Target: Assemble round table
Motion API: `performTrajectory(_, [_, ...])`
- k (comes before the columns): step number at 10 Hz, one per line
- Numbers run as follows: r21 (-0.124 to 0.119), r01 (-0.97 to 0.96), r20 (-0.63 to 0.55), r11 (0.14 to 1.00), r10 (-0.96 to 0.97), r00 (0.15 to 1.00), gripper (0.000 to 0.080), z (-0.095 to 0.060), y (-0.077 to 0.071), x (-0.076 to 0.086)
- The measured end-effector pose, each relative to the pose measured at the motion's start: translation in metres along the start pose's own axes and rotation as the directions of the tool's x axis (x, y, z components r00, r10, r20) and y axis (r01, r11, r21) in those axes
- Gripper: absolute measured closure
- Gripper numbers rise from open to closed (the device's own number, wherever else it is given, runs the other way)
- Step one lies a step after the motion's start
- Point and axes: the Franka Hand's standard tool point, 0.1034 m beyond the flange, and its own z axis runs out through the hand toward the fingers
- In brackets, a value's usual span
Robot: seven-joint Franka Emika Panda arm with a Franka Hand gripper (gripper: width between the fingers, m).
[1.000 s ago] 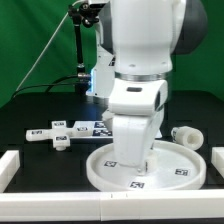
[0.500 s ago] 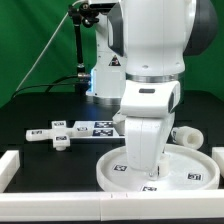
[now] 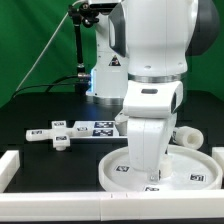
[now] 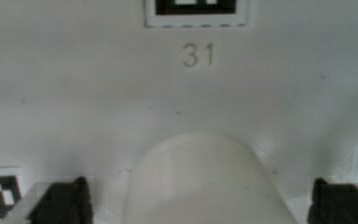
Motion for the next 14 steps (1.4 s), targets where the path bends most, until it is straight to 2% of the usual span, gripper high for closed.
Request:
performTrajectory(1, [-0.002,-0.001,-0.001,1.0,0.001,1.0,0.0164,-0.002,0.001,-0.001])
performTrajectory(2, [-0.012,-0.008,-0.003,1.0,0.008,1.0,0.0152,-0.009,0.003,-0.007])
performTrajectory(4, [-0.022,-0.056,0.001,0.998,0.056,0.998,0.0151,-0.027,-0.004,-0.013])
performTrajectory(6, [-0.037,-0.137,0.002,0.99,0.137,0.991,0.0151,-0.046,-0.018,-0.013])
performTrajectory(7, [-0.04,-0.167,0.004,0.985,0.167,0.986,0.0151,-0.052,-0.031,-0.011])
performTrajectory(9, [-0.051,-0.253,-0.013,0.966,0.253,0.968,0.0151,-0.051,-0.058,0.002])
performTrajectory(11, [-0.047,-0.25,-0.009,0.967,0.25,0.968,0.0151,-0.05,-0.057,0.0])
performTrajectory(14, [-0.041,-0.452,-0.023,0.891,0.452,0.892,0.0151,-0.049,-0.059,0.003])
